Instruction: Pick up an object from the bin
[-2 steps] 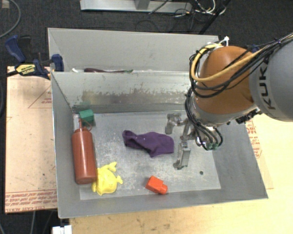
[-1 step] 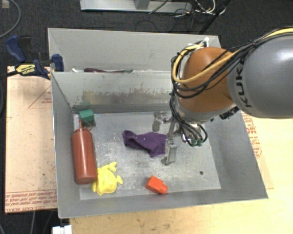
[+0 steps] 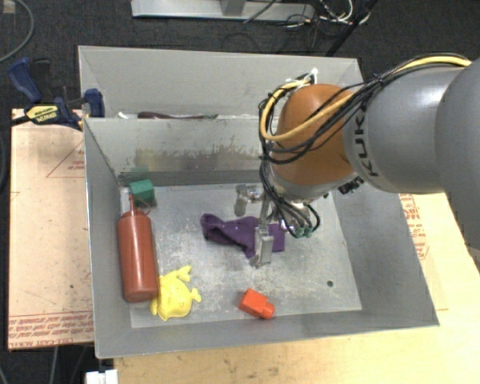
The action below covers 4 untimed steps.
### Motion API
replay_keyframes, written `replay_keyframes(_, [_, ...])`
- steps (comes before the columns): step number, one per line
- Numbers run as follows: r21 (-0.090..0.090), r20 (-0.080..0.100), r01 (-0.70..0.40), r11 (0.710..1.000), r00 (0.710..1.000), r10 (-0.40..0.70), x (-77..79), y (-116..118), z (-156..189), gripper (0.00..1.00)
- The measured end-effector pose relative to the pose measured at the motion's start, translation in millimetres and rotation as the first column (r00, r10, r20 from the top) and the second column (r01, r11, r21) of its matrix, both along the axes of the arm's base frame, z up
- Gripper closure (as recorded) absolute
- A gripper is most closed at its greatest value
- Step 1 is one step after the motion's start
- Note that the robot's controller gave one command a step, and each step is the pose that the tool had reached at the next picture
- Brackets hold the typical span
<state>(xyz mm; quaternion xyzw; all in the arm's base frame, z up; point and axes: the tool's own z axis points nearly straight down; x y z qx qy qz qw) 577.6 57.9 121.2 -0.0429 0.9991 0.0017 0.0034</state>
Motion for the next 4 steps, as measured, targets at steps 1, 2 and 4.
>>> replay_keyframes(1, [-0.002,0.004,-0.023,1.0,1.0,0.023,-4.2,23,-51,1.0])
replay_keyframes(2, [-0.002,0.004,-0.022,1.0,1.0,0.022,-4.2,23,-51,1.0])
replay_keyframes(4, [0.0,0.017,-0.019,1.0,1.0,0.019,5.8,26,20,1.0])
